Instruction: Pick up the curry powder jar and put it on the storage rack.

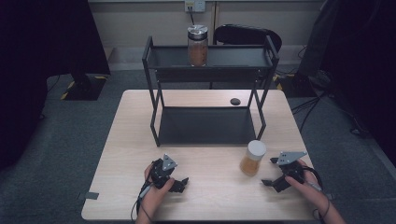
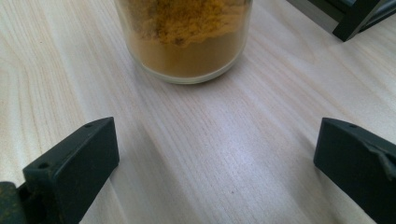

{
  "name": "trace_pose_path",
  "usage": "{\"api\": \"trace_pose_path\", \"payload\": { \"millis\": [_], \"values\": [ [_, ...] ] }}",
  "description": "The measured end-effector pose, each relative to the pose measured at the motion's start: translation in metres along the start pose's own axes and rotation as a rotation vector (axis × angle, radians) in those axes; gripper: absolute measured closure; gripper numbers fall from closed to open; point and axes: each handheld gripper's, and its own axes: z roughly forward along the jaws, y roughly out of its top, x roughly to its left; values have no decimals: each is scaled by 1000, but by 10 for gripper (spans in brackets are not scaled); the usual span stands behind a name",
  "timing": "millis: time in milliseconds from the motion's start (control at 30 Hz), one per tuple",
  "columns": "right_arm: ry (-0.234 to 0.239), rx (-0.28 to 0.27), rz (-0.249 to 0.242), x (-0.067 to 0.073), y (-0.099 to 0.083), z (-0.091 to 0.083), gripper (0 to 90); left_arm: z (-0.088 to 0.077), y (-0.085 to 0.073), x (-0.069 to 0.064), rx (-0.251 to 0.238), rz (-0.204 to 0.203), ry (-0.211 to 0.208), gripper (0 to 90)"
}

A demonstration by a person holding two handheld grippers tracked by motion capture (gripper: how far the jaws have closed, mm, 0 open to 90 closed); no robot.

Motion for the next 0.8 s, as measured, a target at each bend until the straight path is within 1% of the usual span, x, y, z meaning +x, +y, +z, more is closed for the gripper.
{"api": "trace_pose_path", "payload": {
  "millis": [400, 600, 733, 800],
  "values": [
    [-3, 1, 5, 1, 0, 0, 0, 0, 0, -1, 0, -3, 5, 1],
    [-7, 33, 6, 2, 10, 1, 0, 0, 0, -1, 0, -4, 6, 1],
    [-12, 36, 13, 2, 12, 1, 12, 0, 0, -1, 0, -4, 6, 1],
    [-6, 34, 18, 1, 13, 1, 15, 0, 0, -1, 0, -4, 6, 1]
  ]
}}
